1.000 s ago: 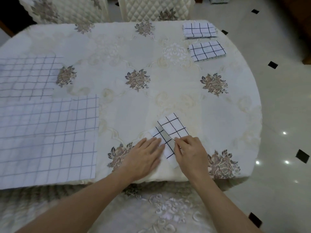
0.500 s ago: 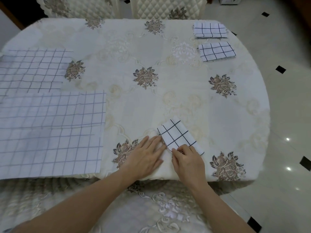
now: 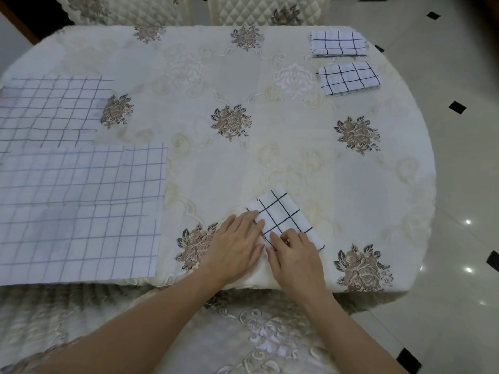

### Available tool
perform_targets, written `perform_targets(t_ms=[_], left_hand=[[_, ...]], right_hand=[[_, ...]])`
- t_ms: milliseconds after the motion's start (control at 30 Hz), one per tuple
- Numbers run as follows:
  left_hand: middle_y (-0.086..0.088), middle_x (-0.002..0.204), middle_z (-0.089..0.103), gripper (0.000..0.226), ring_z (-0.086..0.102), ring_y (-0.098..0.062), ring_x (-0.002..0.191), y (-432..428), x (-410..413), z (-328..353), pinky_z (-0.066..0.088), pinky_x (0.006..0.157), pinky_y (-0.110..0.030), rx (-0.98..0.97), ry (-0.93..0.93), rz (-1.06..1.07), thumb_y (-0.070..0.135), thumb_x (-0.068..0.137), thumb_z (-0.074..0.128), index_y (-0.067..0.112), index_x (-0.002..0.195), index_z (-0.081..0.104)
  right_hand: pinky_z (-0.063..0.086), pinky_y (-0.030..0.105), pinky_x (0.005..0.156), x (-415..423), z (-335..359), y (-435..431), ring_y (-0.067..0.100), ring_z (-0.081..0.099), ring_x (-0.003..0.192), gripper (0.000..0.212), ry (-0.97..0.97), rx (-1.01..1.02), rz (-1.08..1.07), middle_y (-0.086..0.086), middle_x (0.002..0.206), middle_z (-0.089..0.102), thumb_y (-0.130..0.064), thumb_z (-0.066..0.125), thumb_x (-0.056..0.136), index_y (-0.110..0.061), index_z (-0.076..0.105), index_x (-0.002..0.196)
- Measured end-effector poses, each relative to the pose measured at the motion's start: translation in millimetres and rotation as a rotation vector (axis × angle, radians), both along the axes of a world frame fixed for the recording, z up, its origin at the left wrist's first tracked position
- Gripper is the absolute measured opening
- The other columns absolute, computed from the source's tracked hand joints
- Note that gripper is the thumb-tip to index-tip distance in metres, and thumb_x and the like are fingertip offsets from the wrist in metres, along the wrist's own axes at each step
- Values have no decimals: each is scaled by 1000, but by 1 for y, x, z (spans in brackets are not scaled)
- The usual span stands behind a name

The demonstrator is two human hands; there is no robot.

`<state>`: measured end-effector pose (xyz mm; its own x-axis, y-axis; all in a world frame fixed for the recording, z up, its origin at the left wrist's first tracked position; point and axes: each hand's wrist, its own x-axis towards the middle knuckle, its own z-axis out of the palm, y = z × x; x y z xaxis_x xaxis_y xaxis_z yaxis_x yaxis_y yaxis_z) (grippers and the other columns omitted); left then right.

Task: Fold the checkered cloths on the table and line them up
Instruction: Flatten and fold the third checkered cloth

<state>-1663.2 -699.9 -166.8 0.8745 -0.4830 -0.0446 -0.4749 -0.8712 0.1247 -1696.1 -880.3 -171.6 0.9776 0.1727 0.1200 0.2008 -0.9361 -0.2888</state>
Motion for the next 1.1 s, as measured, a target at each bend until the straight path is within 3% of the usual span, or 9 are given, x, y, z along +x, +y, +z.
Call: perform_targets(t_ms=[100, 200, 300, 367, 433, 667, 900, 1100], left_hand=[[-11, 154, 39, 54, 38, -25, 141, -4, 0, 0, 33, 116, -46, 8, 20, 22, 45, 101, 33, 14, 143, 47], [-10, 156, 36, 53, 34, -26, 144, -7, 2, 0, 30, 118, -46, 27, 38, 53, 46, 102, 33, 15, 144, 45], [-10, 155, 36, 52, 34, -26, 144, -12, 4, -1, 29, 118, -45, 28, 42, 107, 43, 102, 36, 15, 144, 44], [-11, 153, 39, 54, 36, -26, 142, -18, 4, 0, 30, 118, -44, 20, 38, 150, 41, 100, 40, 13, 146, 43], [-12, 153, 40, 59, 37, -26, 142, -25, 4, 0, 31, 118, -44, 13, 35, 200, 41, 98, 41, 10, 148, 40], [-13, 161, 29, 68, 25, -27, 150, -39, -4, -11, 27, 120, -48, 61, 60, 295, 56, 101, 34, 8, 148, 41], [-12, 160, 31, 67, 27, -26, 149, -64, -5, -6, 27, 119, -50, 89, 52, 446, 47, 90, 45, 7, 143, 48], [-13, 162, 26, 62, 22, -27, 150, -98, -2, -4, 22, 121, -48, -16, 32, 632, 36, 93, 34, 5, 147, 40]], right_hand=[[48, 33, 68, 5, 6, -4, 20, 53, 84, 29, 30, 29, 30, -1, 94, 57, -37, 46, 98, -19, 68, 107], [52, 36, 71, 20, 13, -12, 21, 56, 90, 24, -69, 88, 76, 2, 98, 61, -28, 51, 98, -15, 69, 106], [50, 42, 96, 48, 13, -17, 29, 56, 122, 33, -141, 77, 232, 11, 123, 63, -24, 46, 101, -5, 65, 121], [38, 44, 113, 65, 9, -15, 31, 41, 141, 44, -95, 11, 370, 15, 143, 53, -29, 40, 105, -1, 55, 136], [30, 44, 118, 78, 6, -12, 29, 30, 148, 54, -18, -42, 474, 14, 154, 42, -37, 30, 107, -2, 44, 146], [20, 48, 122, 103, -18, -43, 24, 14, 153, 83, 165, -196, 479, 11, 164, 19, -63, 7, 100, -4, 23, 156], [14, 51, 123, 109, -22, -66, 22, 10, 154, 83, 138, -227, 460, 10, 166, 13, -65, 19, 99, -6, 19, 157], [9, 53, 123, 110, -23, -70, 26, 3, 154, 83, 139, -225, 489, 13, 166, 5, -66, 18, 99, -9, 11, 159]])
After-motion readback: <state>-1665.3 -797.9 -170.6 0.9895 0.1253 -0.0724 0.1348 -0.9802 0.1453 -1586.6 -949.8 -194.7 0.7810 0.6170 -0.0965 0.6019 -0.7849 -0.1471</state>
